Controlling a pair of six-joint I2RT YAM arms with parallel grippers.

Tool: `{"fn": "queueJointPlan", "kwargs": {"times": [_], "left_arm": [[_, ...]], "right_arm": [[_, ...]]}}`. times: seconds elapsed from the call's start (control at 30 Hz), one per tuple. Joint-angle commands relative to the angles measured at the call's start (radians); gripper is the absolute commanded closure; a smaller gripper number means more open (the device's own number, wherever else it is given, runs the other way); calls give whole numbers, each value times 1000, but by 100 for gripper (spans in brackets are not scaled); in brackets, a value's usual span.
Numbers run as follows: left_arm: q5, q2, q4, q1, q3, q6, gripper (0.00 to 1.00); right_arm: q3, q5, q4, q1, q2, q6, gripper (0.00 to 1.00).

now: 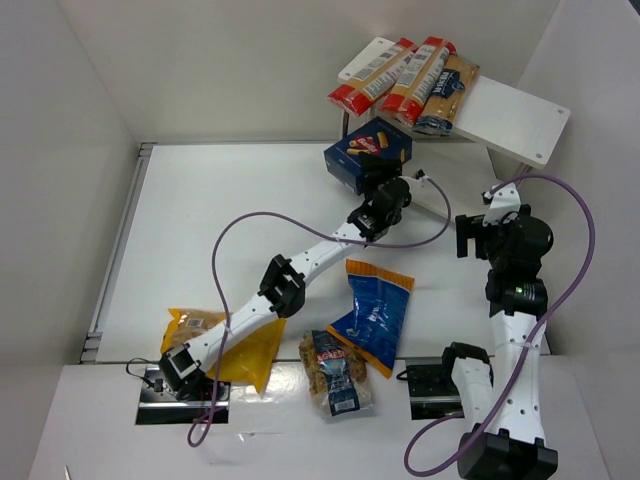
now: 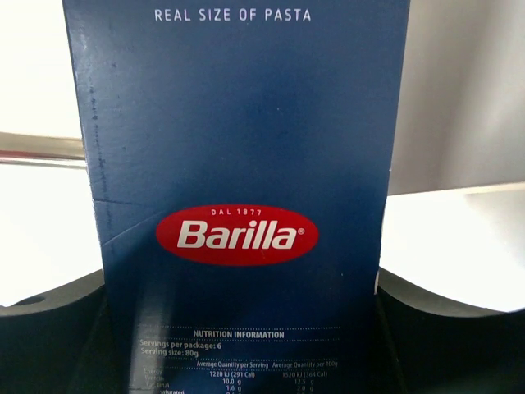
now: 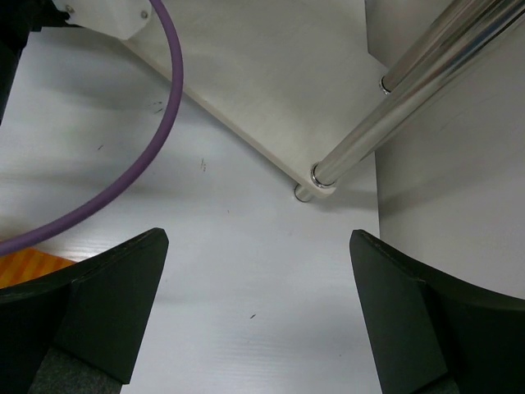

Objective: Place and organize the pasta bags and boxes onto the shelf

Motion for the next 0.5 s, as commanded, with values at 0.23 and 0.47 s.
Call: {"fn": "queueJointPlan", "kwargs": {"times": [0.23,0.47], "left_arm": [[1,-23,244,2,75,73,47],[42,-23,263,2,75,82,14]], "right_arm": [[12,-11,-2,-9,-2,-7,0],[12,-20,-2,-9,-2,-7,0]]}}
